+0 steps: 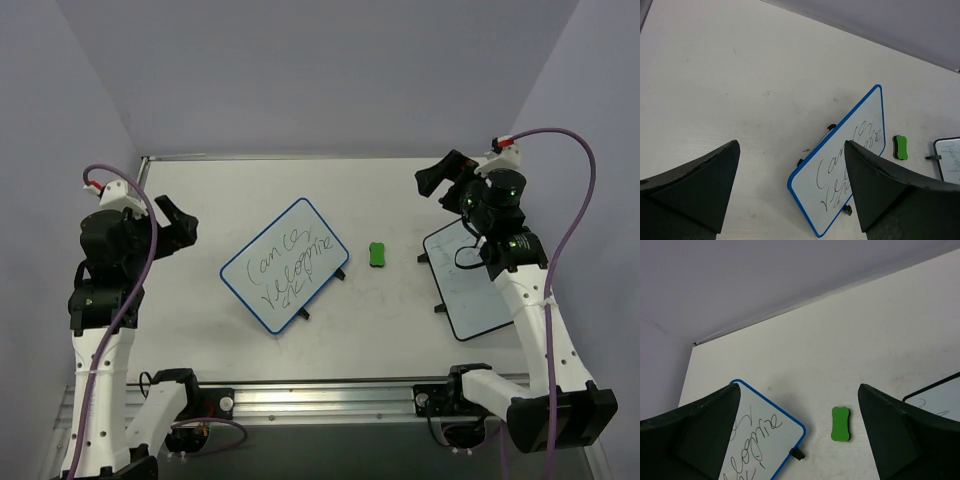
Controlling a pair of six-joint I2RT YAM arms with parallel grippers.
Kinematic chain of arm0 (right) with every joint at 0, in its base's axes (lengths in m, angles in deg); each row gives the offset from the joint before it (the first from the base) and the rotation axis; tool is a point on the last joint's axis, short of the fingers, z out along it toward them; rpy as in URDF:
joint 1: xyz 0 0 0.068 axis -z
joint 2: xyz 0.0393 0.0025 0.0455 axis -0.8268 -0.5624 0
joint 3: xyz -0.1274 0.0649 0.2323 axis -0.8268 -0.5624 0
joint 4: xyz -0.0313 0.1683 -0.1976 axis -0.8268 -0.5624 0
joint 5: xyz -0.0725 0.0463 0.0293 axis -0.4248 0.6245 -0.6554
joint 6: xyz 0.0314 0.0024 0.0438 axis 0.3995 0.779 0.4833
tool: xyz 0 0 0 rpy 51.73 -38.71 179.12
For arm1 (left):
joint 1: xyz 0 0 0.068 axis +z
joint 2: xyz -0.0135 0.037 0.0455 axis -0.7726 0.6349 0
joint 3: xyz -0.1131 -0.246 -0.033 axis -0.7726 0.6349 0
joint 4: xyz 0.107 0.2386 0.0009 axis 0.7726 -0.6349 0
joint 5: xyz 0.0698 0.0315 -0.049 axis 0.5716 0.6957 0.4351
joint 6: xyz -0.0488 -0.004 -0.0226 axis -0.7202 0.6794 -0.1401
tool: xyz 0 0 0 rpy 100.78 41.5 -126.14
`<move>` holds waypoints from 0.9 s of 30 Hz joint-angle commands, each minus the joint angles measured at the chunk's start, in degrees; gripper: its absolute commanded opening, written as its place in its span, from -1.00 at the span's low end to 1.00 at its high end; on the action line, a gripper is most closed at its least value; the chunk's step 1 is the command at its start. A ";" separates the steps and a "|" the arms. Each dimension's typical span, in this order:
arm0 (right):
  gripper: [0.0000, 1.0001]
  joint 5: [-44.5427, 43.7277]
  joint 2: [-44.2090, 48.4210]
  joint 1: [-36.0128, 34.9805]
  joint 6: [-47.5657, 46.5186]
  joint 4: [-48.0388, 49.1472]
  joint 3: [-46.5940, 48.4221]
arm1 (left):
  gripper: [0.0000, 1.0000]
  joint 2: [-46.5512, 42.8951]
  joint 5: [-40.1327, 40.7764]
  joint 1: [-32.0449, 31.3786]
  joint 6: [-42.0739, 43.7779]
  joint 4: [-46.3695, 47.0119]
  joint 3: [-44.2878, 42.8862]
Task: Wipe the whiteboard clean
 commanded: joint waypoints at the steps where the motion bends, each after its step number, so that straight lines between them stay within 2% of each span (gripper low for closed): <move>1: 1.00 -1.83 1.15 -0.28 -2.38 -1.97 2.50 | 0.88 -0.86 0.51 0.29 0.80 2.58 0.68; 11: 1.00 -6.50 -0.34 -2.82 -4.84 -6.45 5.49 | 0.88 -1.82 0.16 0.20 1.15 2.59 1.73; 27: 1.00 -26.54 -11.93 -19.08 -6.87 -11.64 6.81 | 0.88 -2.53 0.33 0.29 1.23 2.32 2.17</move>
